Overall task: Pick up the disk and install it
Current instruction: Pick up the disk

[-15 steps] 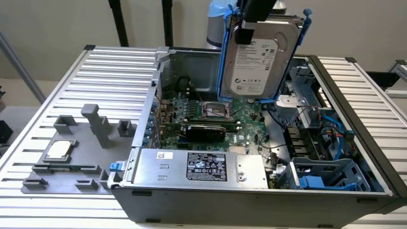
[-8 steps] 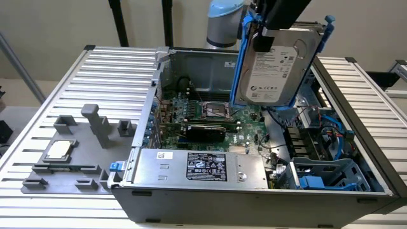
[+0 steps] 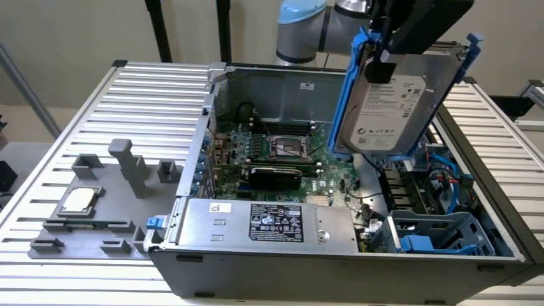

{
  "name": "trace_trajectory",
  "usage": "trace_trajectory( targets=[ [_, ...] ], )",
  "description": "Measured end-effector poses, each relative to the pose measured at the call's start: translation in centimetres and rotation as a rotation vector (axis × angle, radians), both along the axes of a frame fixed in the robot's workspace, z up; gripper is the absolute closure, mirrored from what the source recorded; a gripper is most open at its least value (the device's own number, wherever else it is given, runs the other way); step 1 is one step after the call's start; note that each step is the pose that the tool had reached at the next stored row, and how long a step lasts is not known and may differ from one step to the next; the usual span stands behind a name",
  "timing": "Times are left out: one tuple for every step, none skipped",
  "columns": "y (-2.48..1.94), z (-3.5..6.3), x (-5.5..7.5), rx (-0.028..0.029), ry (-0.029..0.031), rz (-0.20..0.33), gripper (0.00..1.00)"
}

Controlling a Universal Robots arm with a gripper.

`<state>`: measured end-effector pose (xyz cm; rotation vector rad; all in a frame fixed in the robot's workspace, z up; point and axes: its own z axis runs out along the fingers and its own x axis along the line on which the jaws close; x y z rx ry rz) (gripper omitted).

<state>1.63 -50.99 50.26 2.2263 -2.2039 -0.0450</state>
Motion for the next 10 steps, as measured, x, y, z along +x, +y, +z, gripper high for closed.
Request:
trace_trajectory(
  targets=[
    [-0.30, -0.03, 0.3, 0.0001, 0.0000, 0.000, 1.00],
    [-0.58, -0.05, 0.5, 0.0001, 0.0000, 0.000, 1.00],
    [-0.89, -0.07, 0.7, 0.0000, 0.0000, 0.000, 1.00],
    [-1.19, -0.09, 0.9, -0.0001, 0.0000, 0.000, 1.00],
    [-2.04, -0.18, 1.4, 0.0002, 0.0000, 0.000, 1.00],
    [-2.40, -0.21, 1.6, 0.0000, 0.0000, 0.000, 1.00],
    [-2.75, -0.25, 1.8, 0.0001, 0.0000, 0.000, 1.00],
    [-3.11, -0.30, 2.0, 0.0001, 0.0000, 0.000, 1.00],
    [-3.49, -0.34, 2.1, 0.0001, 0.0000, 0.000, 1.00],
    [-3.82, -0.38, 2.3, 0.0000, 0.0000, 0.000, 1.00]
  ],
)
